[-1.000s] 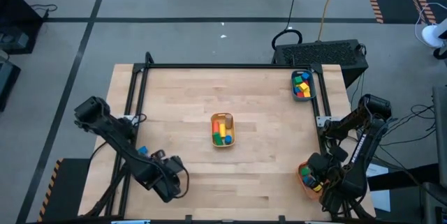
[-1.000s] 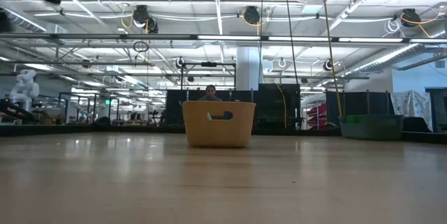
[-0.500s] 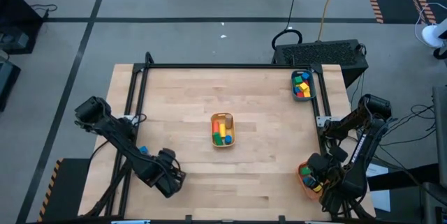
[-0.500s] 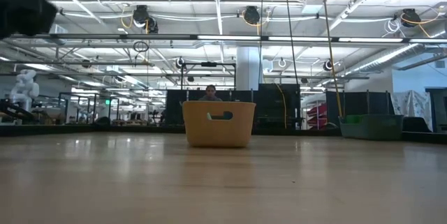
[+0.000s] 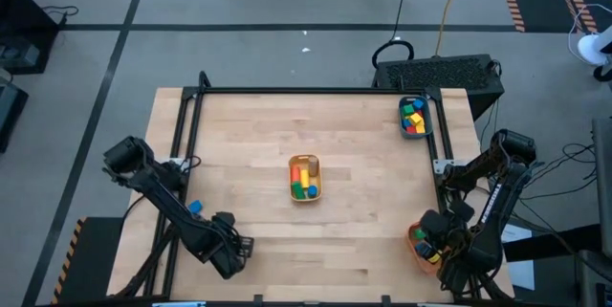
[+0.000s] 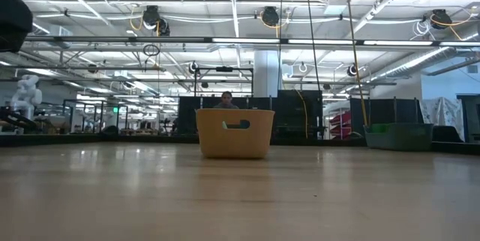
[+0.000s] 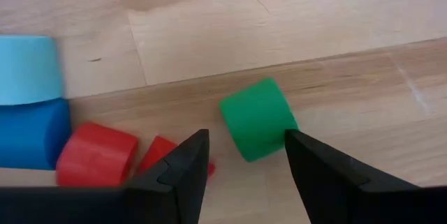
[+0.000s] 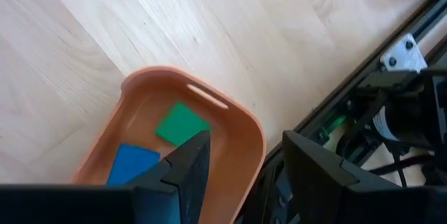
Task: Sort blocks by size
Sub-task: Put the green half-circle block into the orange bin
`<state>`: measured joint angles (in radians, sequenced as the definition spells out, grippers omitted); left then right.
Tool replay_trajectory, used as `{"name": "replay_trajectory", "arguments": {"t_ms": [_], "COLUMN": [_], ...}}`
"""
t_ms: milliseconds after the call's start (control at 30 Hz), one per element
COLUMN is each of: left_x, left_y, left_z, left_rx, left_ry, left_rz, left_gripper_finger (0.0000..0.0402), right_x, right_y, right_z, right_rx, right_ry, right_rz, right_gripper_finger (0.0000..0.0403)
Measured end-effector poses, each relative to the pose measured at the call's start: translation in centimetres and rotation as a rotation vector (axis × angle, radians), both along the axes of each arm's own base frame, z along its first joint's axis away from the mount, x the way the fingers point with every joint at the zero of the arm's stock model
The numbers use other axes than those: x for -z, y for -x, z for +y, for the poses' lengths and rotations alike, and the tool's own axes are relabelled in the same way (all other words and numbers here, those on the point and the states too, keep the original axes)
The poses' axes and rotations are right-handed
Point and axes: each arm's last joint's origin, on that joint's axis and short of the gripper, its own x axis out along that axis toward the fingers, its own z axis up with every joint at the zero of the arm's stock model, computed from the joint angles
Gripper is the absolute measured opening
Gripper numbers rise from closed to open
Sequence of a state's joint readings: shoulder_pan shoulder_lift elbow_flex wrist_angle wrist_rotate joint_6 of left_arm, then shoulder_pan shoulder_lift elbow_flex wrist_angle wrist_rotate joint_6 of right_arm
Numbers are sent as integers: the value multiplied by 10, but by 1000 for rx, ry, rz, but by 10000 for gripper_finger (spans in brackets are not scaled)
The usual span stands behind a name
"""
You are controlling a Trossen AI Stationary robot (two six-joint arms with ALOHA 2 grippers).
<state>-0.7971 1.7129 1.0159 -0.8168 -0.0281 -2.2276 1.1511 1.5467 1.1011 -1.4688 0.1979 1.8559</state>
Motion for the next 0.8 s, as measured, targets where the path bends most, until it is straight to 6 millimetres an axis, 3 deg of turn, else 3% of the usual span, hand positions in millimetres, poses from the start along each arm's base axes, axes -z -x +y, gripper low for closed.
{"name": "replay_trajectory", "arguments": {"t_ms": [233,367,500,800], "left_x": [4,11,6,6], "left_y": [-2,-7,-19,-21], "left_z": [1,12,20,24], "left_rx": [-20,-22,32,147], "left_ry": [-27,-119,-98,-26], "left_rz": [-6,-21,-40,26], "left_gripper_finger": [193,193,193,193], "right_x": [0,0,0,0], "right_y": [0,-1,-2,-3], "right_z": [0,0,0,2], "right_rx": [-14,-22,-29,-21], "right_ry": [4,14,21,0], "right_rz": [-10,-33,-52,-62], "right_gripper_finger": [164,164,164,164]}}
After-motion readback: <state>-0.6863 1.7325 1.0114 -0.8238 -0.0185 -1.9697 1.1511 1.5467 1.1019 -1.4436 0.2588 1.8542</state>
